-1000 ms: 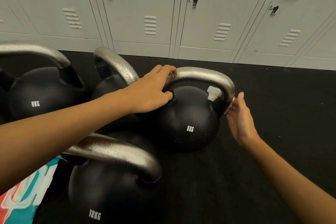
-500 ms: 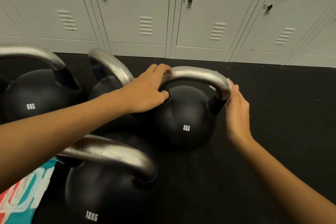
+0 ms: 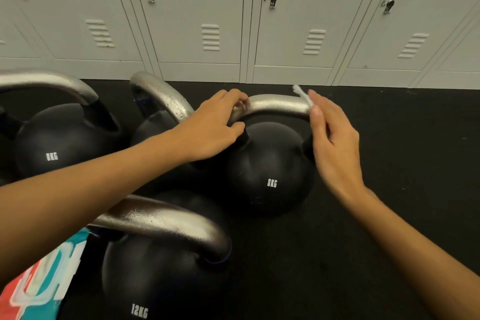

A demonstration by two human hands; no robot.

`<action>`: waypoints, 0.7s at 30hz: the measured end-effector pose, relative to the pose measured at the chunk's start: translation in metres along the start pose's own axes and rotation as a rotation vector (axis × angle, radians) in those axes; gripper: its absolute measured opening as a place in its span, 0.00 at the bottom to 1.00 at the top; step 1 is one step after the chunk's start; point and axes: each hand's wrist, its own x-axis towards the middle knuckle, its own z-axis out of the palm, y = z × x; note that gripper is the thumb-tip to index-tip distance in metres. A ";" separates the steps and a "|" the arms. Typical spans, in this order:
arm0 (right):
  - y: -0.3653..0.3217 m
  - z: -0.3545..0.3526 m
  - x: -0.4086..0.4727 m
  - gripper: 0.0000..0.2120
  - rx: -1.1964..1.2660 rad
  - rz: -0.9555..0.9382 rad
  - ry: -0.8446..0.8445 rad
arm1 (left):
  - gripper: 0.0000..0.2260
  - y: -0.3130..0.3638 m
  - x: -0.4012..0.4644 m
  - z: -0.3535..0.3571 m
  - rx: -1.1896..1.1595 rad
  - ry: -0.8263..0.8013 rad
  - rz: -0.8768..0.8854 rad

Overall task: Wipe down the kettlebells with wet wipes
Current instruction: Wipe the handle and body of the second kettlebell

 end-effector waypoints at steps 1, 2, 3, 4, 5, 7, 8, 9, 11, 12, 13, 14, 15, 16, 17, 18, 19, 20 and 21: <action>-0.002 0.002 0.007 0.17 -0.091 -0.072 -0.041 | 0.18 0.000 0.001 -0.001 -0.005 -0.001 -0.001; -0.005 0.005 0.013 0.17 -0.186 -0.148 -0.079 | 0.18 0.000 0.002 -0.002 -0.013 0.008 -0.003; -0.009 0.009 0.017 0.16 -0.266 -0.225 -0.120 | 0.17 0.001 0.003 -0.002 -0.020 0.034 -0.007; -0.013 0.013 0.021 0.16 -0.323 -0.289 -0.166 | 0.17 0.002 0.004 -0.003 -0.026 0.076 -0.013; -0.017 0.017 0.025 0.17 -0.356 -0.326 -0.220 | 0.17 0.003 0.005 -0.003 -0.032 0.125 -0.015; -0.028 0.021 0.030 0.18 -0.373 -0.320 -0.298 | 0.16 0.008 0.008 -0.001 -0.037 0.212 0.012; -0.032 0.020 0.031 0.18 -0.354 -0.287 -0.325 | 0.16 0.011 0.011 0.001 -0.033 0.238 0.046; -0.035 0.018 0.032 0.19 -0.303 -0.237 -0.349 | 0.15 0.016 0.014 0.003 -0.026 0.248 0.089; -0.040 0.013 0.032 0.19 -0.145 -0.129 -0.357 | 0.14 0.024 0.020 0.008 -0.020 0.223 0.169; -0.041 0.010 0.032 0.19 -0.072 -0.091 -0.330 | 0.14 0.027 0.023 0.011 -0.022 0.200 0.191; -0.041 0.008 0.031 0.18 -0.007 -0.067 -0.285 | 0.15 0.031 0.025 0.014 -0.021 0.176 0.197; -0.040 0.007 0.031 0.18 0.045 -0.049 -0.229 | 0.16 0.033 0.026 0.017 -0.015 0.158 0.184; -0.038 0.004 0.031 0.18 0.084 -0.036 -0.167 | 0.16 0.034 0.027 0.019 -0.004 0.145 0.163; -0.036 0.003 0.031 0.17 0.102 -0.025 -0.112 | 0.17 0.033 0.028 0.019 0.013 0.139 0.144; -0.033 0.002 0.030 0.16 0.102 -0.012 -0.074 | 0.17 0.030 0.029 0.019 0.034 0.139 0.135; -0.030 0.000 0.029 0.15 0.092 0.007 -0.060 | 0.15 0.027 0.029 0.017 0.056 0.139 0.130; -0.025 0.000 0.028 0.13 0.082 0.036 -0.065 | 0.15 0.024 0.028 0.014 0.070 0.139 0.122; -0.020 0.000 0.027 0.11 0.076 0.064 -0.078 | 0.14 0.021 0.027 0.010 0.072 0.140 0.103; -0.016 -0.001 0.026 0.10 0.073 0.084 -0.091 | 0.14 0.017 0.026 0.005 0.066 0.143 0.074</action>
